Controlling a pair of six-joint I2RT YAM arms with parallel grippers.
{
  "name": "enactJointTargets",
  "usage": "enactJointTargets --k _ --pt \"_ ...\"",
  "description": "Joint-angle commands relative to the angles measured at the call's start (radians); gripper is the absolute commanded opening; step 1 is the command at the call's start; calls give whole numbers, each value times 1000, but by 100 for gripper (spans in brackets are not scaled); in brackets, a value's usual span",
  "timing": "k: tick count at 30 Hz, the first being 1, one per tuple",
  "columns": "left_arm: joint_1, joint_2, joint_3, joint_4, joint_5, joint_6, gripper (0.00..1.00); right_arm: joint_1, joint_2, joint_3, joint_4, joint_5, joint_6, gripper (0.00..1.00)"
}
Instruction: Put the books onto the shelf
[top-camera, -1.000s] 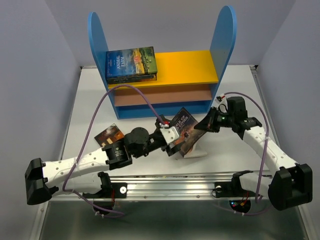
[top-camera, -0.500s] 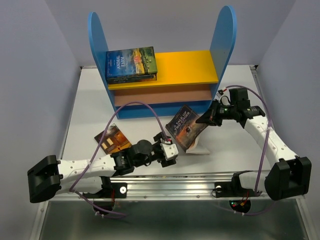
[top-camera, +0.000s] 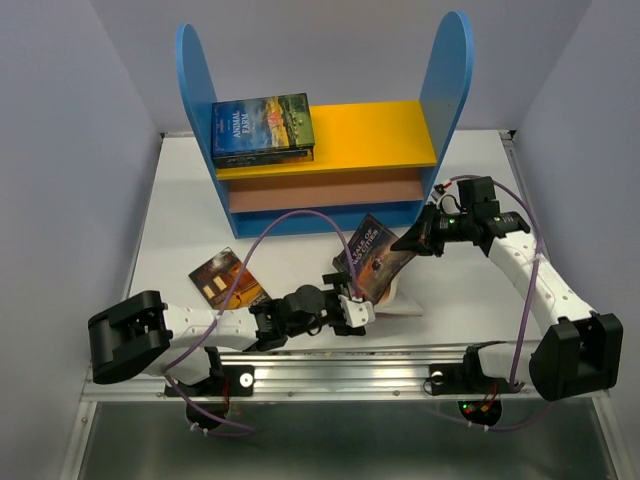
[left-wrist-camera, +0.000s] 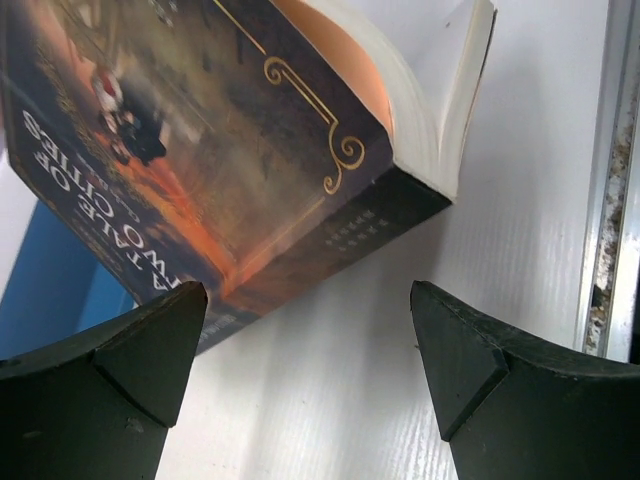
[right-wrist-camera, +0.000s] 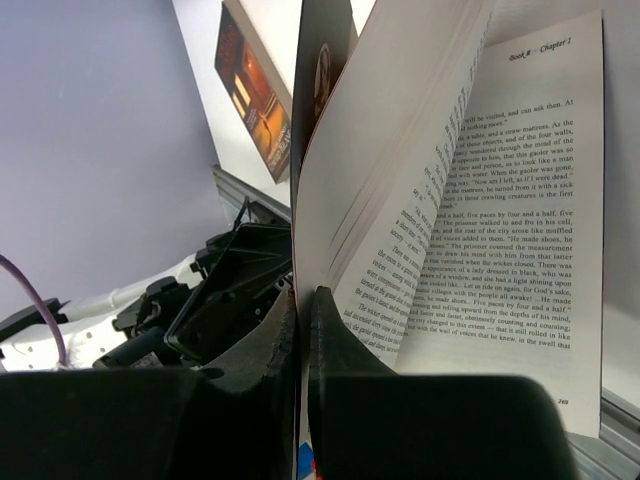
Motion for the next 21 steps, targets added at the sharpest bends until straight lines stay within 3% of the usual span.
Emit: enactJointTargets --k 1,13,14,18,21 --pt "-6 -22 22 167 -15 69 95 -7 -32 47 30 -132 57 1" --pt "-6 124 119 226 -61 136 92 -7 -43 -1 33 -155 89 1" --pt "-8 132 123 226 -68 141 88 -7 -43 -4 33 -155 94 1" --pt "-8 136 146 226 -94 130 45 -7 -38 -10 33 -148 97 1" --pt "-8 103 140 224 -82 126 25 -7 -32 -19 32 -125 80 1"
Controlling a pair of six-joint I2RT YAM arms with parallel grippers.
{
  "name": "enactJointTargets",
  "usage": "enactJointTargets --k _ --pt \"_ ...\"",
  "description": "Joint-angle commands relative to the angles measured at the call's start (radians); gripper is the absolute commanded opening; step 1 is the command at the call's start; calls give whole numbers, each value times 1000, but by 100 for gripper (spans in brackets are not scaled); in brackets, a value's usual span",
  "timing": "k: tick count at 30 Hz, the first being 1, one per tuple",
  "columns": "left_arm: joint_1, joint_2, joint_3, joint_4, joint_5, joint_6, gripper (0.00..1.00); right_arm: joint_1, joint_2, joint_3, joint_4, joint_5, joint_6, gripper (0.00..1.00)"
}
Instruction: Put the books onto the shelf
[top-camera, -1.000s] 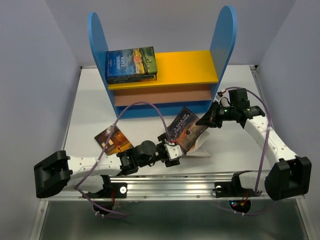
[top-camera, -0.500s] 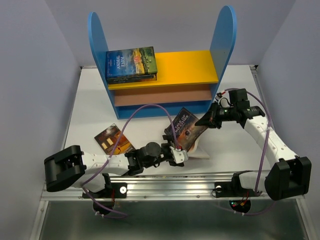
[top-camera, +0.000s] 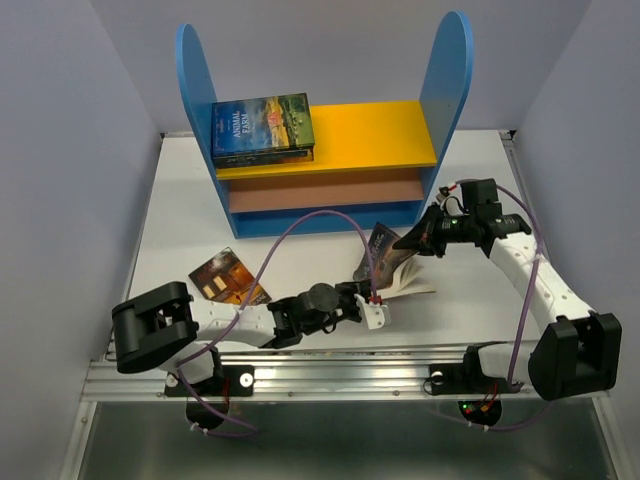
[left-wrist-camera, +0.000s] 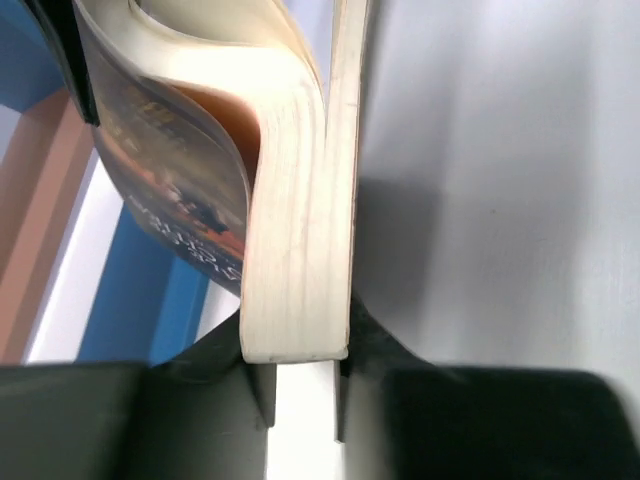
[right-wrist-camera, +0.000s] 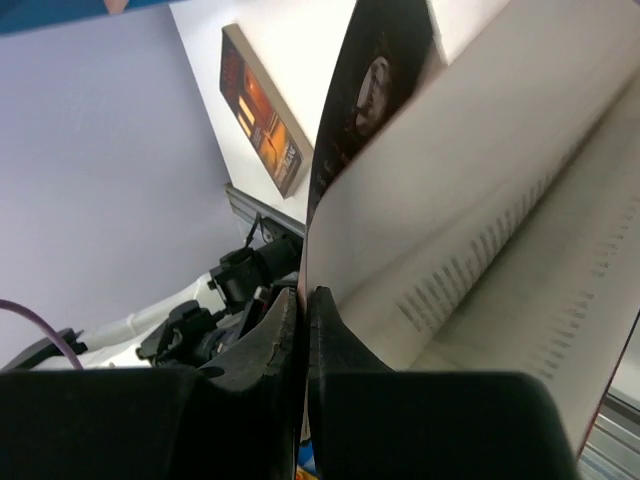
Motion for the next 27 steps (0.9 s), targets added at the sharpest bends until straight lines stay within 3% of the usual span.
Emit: enactJointTargets --k 1,5,6,8,9,10,12,18,27 --pt "2 -70 53 80 -36 -23 0 13 -26 5 12 -108 18 1" --pt "1 -127 45 67 -61 -37 0 13 -18 12 3 -71 -1 1" --pt "1 -134 50 51 -86 -38 0 13 -14 24 -44 -21 -44 6" --pt "1 -171 71 -10 -111 -50 0 13 2 105 -130 84 -121 32" --pt "1 -185 83 -77 -117 -59 0 13 8 138 -219 222 -193 49" --pt "1 -214 103 -103 -133 -63 0 13 9 170 -253 303 -216 79" --pt "1 -263 135 -174 -166 -87 0 13 -7 228 -305 493 -257 100" --pt "-1 -386 259 -372 -225 -64 0 13 -99 256 -358 837 -288 100" --pt "-12 -449 545 -587 -272 48 0 13 -213 173 -313 891 -316 100"
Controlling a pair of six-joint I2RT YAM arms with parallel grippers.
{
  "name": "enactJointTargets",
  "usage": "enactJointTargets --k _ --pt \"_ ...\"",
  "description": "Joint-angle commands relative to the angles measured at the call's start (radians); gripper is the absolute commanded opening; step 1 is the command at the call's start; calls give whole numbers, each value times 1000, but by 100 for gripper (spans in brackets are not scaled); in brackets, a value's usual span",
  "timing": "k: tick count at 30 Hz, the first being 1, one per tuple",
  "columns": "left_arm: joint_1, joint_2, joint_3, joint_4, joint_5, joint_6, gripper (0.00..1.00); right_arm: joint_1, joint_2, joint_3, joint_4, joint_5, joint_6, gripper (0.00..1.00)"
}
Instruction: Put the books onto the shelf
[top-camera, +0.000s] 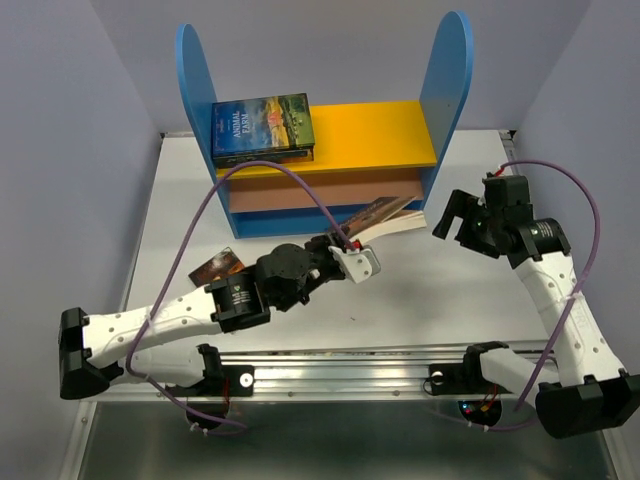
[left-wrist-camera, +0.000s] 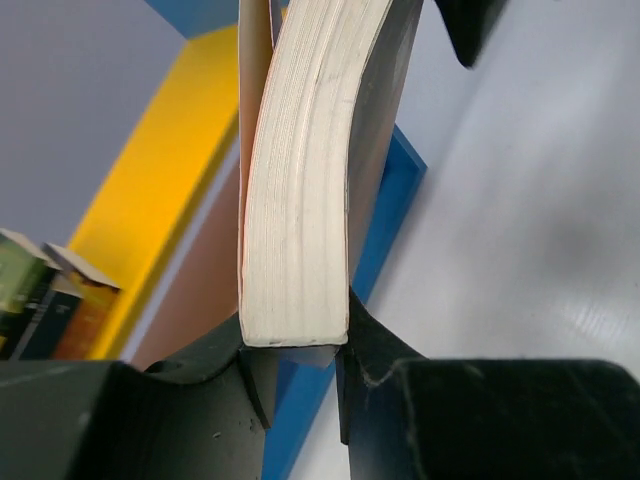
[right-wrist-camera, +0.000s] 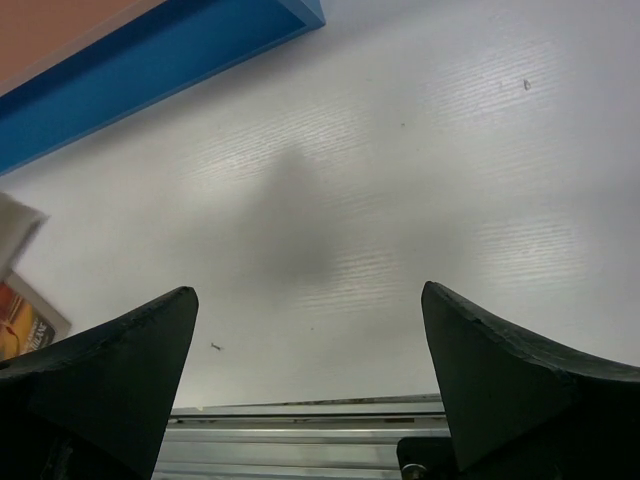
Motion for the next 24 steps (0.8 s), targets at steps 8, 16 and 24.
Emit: enactJointTargets --k 8,16,24 --pt "-7 -1 476 75 -148 238 0 5 -64 -61 33 17 -33 100" --pt "132 249 751 151 -357 439 0 5 -73 -62 35 0 -53 100" --pt "309 441 895 144 -461 559 0 5 -97 -70 35 21 -62 100"
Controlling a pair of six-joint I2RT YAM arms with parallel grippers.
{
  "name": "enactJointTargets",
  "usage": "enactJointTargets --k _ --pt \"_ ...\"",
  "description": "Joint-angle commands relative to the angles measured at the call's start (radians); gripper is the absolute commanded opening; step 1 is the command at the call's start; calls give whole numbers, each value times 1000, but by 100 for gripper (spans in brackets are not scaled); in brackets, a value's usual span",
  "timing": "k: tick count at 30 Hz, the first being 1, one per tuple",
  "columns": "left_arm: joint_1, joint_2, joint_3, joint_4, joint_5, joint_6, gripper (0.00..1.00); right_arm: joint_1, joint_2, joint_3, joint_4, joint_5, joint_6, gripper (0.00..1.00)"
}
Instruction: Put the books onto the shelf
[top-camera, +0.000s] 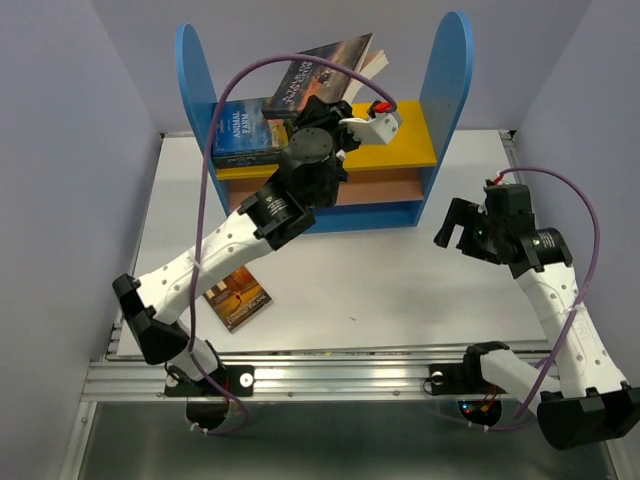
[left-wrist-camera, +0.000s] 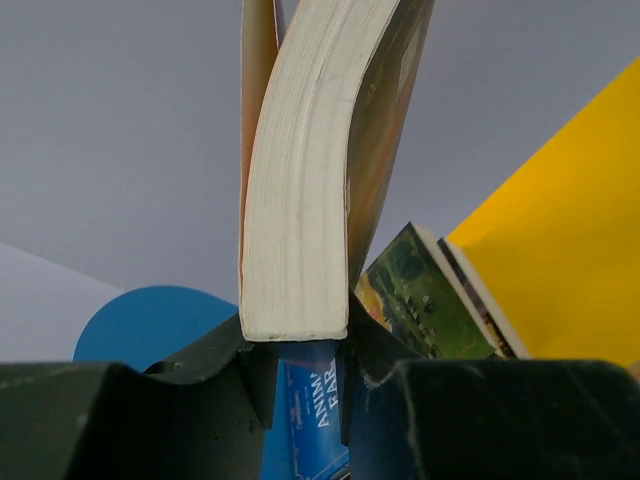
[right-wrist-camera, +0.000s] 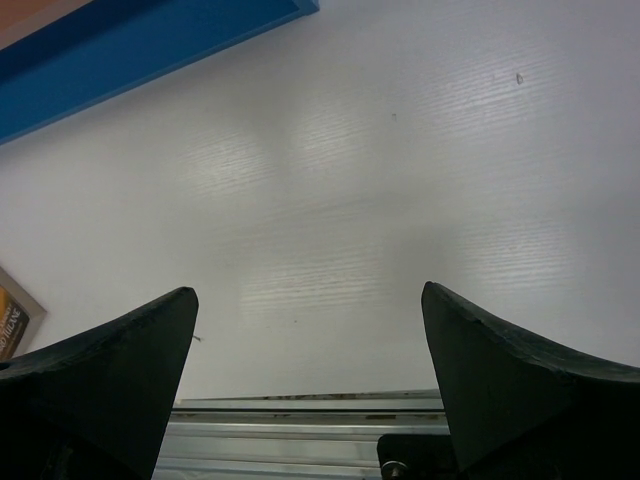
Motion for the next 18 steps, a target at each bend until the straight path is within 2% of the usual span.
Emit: enactJointTargets --k 1,5,9,18 --pt "82 30 124 145 -117 124 0 4 -27 -7 33 17 -19 100" --pt "104 119 158 85 -203 159 0 4 -25 -13 37 14 -19 100" --pt "109 148 126 101 -297 230 0 4 -27 -23 41 14 -22 100" --pt "135 127 60 -67 -361 131 0 4 -42 -44 53 0 -25 100"
